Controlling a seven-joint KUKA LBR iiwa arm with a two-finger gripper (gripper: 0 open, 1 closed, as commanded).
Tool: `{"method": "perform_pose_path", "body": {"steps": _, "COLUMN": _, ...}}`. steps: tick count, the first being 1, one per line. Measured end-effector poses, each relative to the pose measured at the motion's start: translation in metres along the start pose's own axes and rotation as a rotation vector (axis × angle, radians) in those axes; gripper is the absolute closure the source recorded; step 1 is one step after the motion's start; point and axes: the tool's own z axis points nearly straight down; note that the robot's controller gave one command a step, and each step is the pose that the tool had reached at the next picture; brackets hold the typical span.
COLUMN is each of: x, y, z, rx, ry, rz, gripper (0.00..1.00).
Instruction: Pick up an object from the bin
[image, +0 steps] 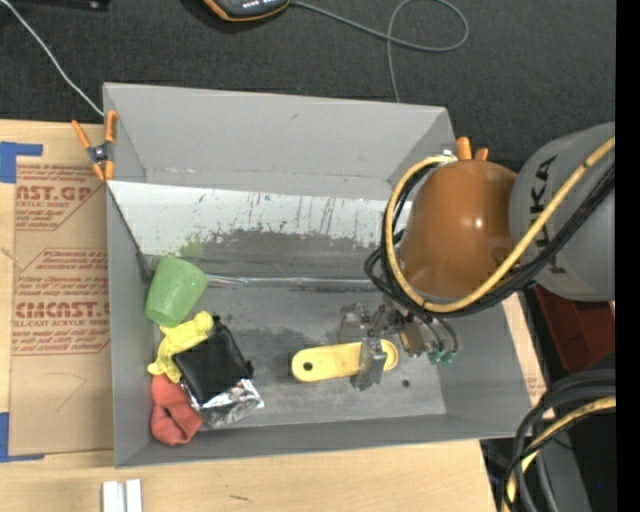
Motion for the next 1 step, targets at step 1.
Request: {"method": "perform_pose_path", "body": {"steps": 1, "x": -0.0156, "y": -0.012, "z": -0.1515, "rx": 0.001, "ry": -0.004, "rz": -0.014, "gripper": 1.0}}
